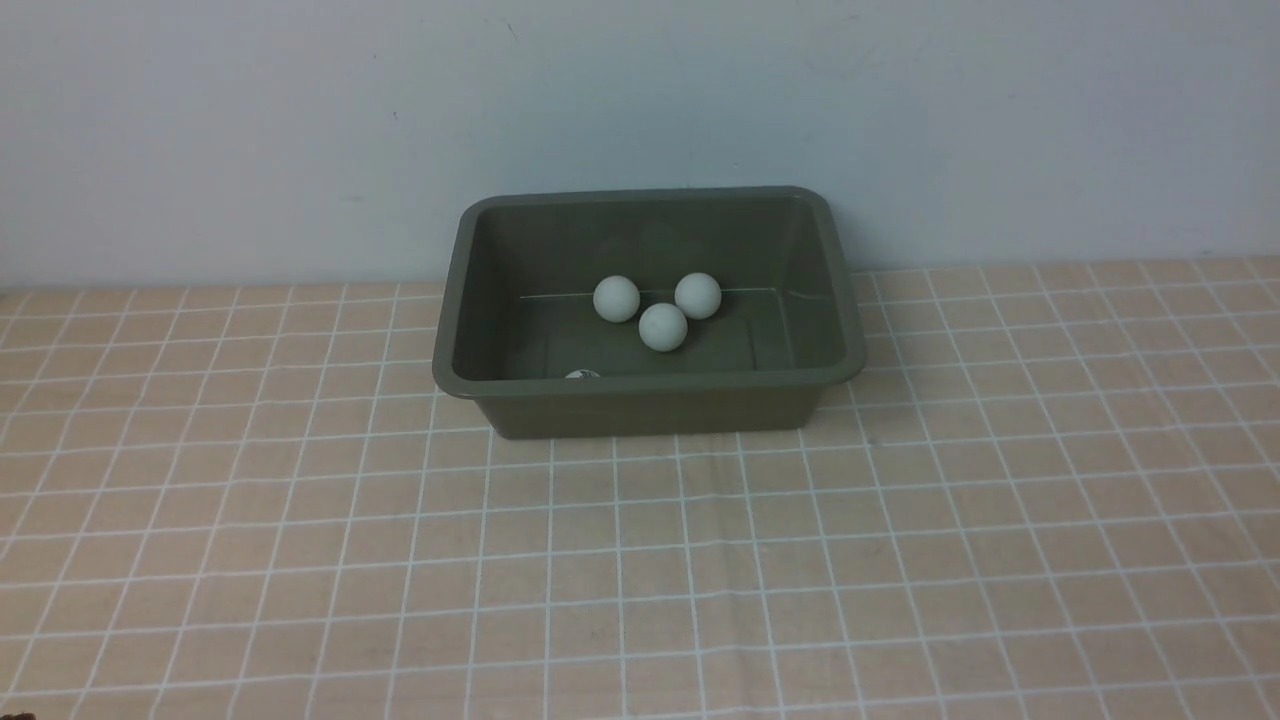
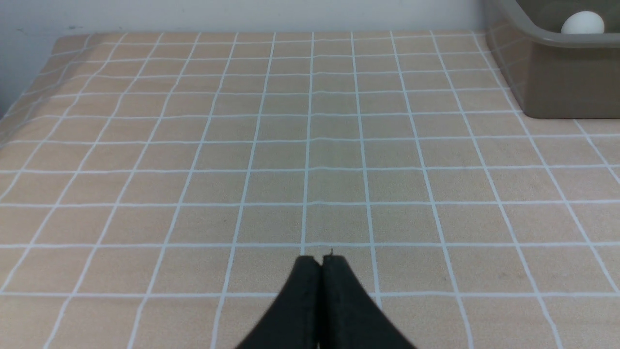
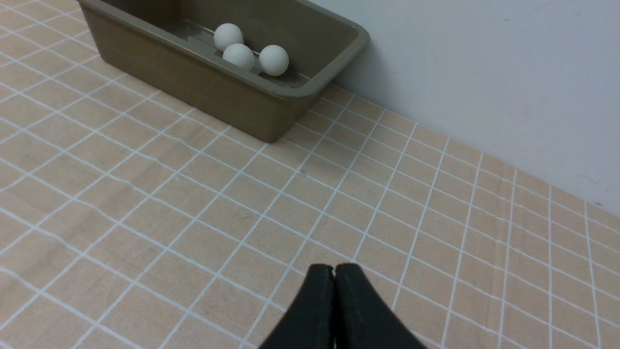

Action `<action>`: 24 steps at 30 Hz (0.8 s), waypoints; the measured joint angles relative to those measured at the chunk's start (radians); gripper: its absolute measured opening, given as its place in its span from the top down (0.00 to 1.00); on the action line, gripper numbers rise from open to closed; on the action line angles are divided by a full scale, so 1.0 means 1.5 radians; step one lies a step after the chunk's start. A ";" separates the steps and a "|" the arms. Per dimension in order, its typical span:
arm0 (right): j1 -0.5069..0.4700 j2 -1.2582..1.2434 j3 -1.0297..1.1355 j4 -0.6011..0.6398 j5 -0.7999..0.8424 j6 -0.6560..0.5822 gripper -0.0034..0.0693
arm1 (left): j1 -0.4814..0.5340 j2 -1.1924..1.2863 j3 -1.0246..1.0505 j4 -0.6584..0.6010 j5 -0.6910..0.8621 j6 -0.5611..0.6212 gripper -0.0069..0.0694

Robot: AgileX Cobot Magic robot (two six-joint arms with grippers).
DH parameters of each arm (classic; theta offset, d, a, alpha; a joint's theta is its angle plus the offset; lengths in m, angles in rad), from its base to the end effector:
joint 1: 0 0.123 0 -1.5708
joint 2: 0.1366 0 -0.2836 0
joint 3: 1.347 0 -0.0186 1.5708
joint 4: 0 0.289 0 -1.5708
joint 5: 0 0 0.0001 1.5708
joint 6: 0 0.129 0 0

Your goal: Put the table tennis balls into the box on the light coffee tablecloth.

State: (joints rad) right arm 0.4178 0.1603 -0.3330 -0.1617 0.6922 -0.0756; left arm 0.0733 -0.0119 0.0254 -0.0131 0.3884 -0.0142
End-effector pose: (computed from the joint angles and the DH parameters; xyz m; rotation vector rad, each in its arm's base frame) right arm 0.1152 0.0366 0.2451 -0.5435 1.9190 0.0372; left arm 0.1278 0.0087 0.1581 -0.0905 1.8834 0.0275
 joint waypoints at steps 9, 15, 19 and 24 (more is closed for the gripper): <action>-0.073 -0.001 0.000 -0.005 -0.003 0.000 0.98 | 0.000 0.000 0.000 0.000 0.000 0.000 1.00; -0.273 -0.009 0.033 0.028 -0.182 0.050 0.98 | 0.000 0.000 0.000 0.000 0.000 0.000 1.00; -0.341 -0.060 0.104 0.037 -0.283 0.067 0.98 | 0.000 0.000 0.000 0.000 0.000 0.000 1.00; -0.374 -0.111 0.197 0.042 -0.286 0.094 0.98 | 0.000 0.000 0.000 0.000 0.000 0.000 1.00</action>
State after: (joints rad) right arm -0.1436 -0.0069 -0.0378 -0.0985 0.2634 0.0655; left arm 0.0733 -0.0119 0.0254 -0.0138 0.3880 -0.0142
